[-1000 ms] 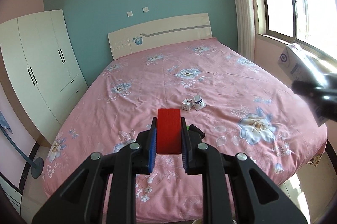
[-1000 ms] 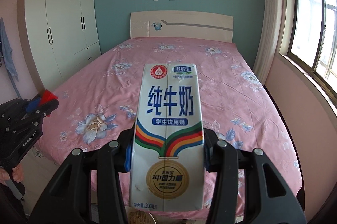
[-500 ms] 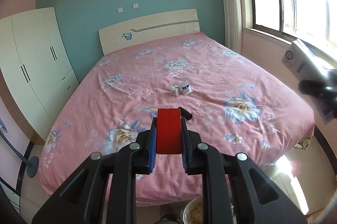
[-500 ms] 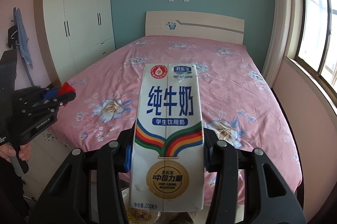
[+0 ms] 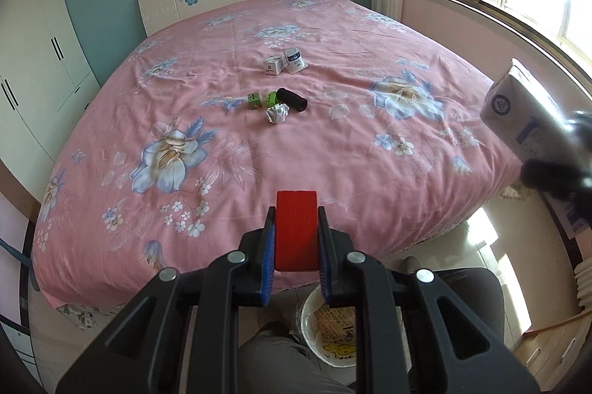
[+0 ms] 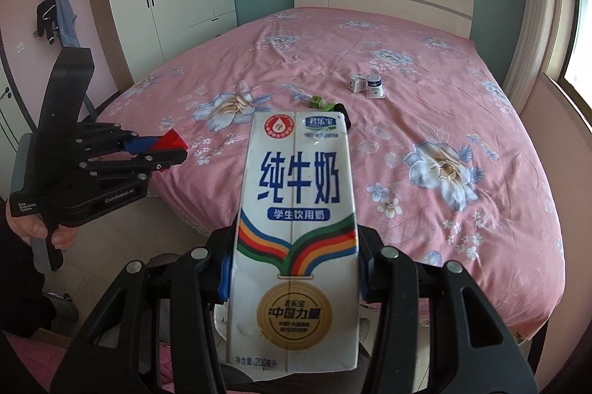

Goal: Collect trash
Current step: 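Carry the milk carton and red block toward the trash bin with both tools, then open the right tool over the bin while the left tool releases the red block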

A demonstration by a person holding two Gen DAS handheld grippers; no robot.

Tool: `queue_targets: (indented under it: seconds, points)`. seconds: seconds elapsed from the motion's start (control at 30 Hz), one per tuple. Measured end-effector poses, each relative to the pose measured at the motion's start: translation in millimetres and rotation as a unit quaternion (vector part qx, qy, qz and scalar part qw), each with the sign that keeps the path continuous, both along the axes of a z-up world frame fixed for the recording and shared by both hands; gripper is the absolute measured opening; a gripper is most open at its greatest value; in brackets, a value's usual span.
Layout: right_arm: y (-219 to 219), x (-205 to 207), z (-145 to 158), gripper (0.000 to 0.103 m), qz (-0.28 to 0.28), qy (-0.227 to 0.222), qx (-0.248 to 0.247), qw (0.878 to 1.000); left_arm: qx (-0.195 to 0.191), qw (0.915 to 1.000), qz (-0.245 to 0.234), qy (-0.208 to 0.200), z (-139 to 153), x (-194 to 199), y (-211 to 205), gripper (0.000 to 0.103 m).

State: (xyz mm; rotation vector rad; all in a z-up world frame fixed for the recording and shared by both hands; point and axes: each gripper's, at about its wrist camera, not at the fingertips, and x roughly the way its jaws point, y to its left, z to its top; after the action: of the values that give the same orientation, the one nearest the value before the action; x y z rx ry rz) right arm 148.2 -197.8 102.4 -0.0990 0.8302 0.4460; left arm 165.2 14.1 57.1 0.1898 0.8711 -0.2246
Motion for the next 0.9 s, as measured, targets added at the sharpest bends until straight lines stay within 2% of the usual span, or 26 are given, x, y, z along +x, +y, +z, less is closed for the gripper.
queue_targets:
  seconds: [0.23, 0.5, 0.7, 0.9]
  points:
    - [22.7, -7.5, -79.4, 0.049, 0.021, 0.077, -0.013, 0.997, 0.001, 0.9965, -0.014, 0.082, -79.5, -1.0, -6.8, 0.022]
    - [37.7, -10.7, -168.0, 0.049, 0.036, 0.169, -0.015, 0.985, 0.007, 0.9855, -0.023, 0.168, -162.9, -1.9, -17.8, 0.022]
    - [42.8, -7.9, -236.7, 0.049, 0.033, 0.242, -0.009, 0.970, 0.007, 0.9731, -0.019, 0.229, -223.9, 1.9, -20.6, 0.022]
    - [51.0, -4.7, -303.6, 0.049, 0.030, 0.311, 0.003, 0.950, -0.014, 0.9547, -0.017, 0.297, -281.1, 7.5, -21.2, 0.022]
